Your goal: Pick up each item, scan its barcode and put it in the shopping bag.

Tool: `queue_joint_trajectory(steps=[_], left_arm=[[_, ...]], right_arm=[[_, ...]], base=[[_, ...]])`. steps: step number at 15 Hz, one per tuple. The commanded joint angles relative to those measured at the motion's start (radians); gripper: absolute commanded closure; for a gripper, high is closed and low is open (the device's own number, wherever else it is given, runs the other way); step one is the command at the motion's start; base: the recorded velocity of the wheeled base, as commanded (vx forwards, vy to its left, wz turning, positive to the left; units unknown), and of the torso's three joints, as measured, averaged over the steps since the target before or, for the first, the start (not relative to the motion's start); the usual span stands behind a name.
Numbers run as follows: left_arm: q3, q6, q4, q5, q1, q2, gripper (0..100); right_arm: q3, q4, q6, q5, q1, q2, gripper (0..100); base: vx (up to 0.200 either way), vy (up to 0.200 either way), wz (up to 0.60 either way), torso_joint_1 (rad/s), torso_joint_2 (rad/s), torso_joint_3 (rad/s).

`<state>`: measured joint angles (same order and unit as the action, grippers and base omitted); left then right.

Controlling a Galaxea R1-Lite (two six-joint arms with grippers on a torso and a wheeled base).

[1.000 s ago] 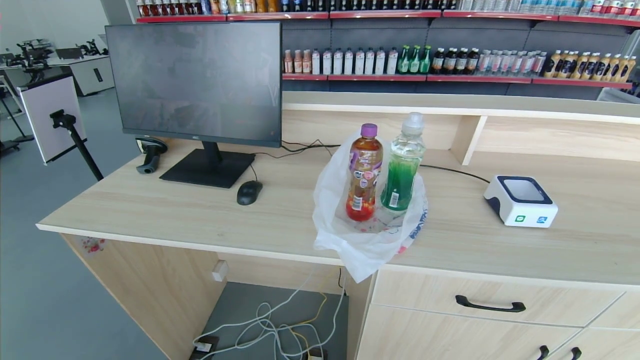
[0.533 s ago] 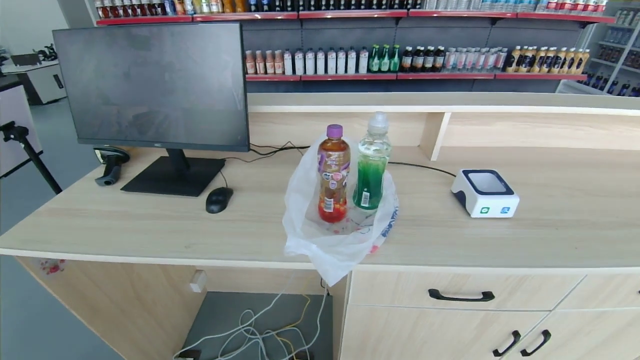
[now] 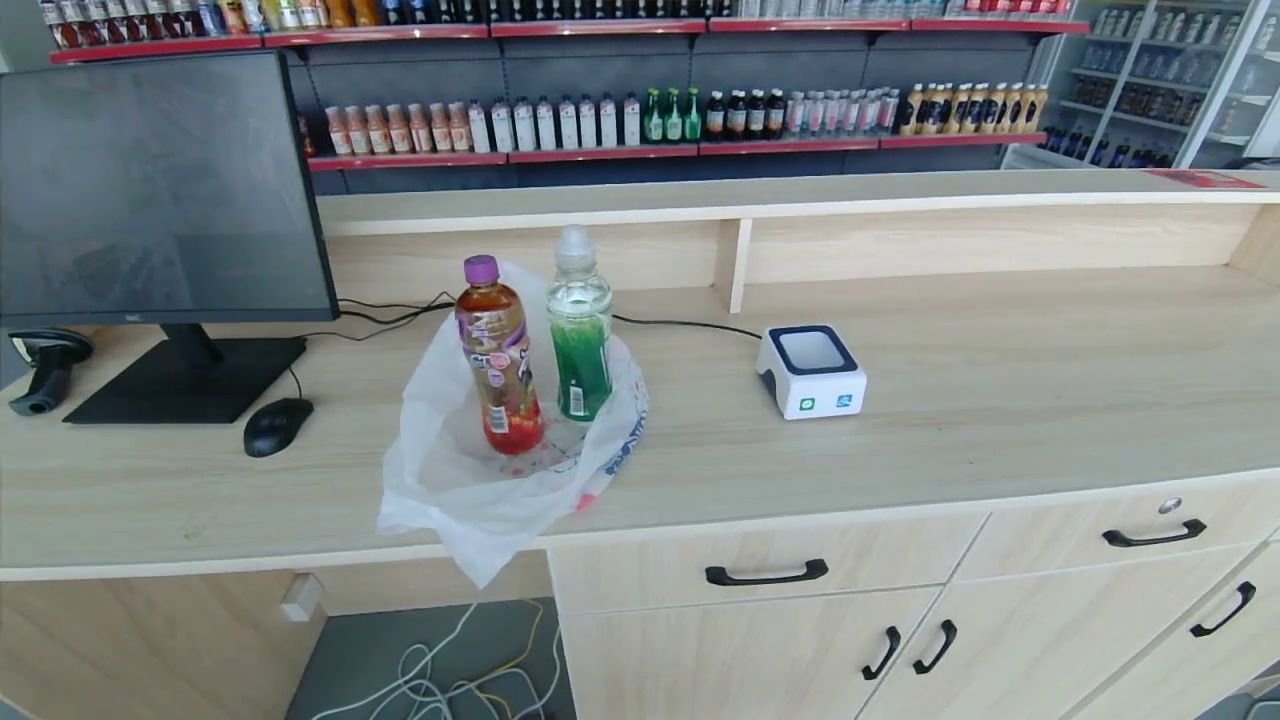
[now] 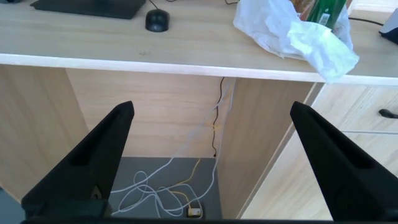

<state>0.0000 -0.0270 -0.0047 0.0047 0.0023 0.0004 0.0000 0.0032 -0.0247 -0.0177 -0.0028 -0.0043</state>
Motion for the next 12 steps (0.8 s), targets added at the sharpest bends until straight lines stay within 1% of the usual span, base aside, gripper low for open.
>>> queue_joint_trajectory(steps=[1,10,12], left_arm=[[0.0,0.002,-0.001,0.0,0.001,0.001,0],[0.0,0.002,-0.001,0.0,-0.001,0.001,0],[0.0,0.024,-0.001,-0.002,-0.002,0.0,0]], right_arm=[[0.0,0.0,0.0,-0.001,0.0,0.004,0],[0.0,0.0,0.0,-0.001,0.0,0.004,0],[0.0,0.0,-0.001,-0.001,0.0,0.004,0]], base=[[0.0,-0.2,0.0,0.002,0.0,0.002],[0.0,-0.2,0.0,0.002,0.0,0.003],[0.0,0.0,0.0,0.0,0.0,0.0]])
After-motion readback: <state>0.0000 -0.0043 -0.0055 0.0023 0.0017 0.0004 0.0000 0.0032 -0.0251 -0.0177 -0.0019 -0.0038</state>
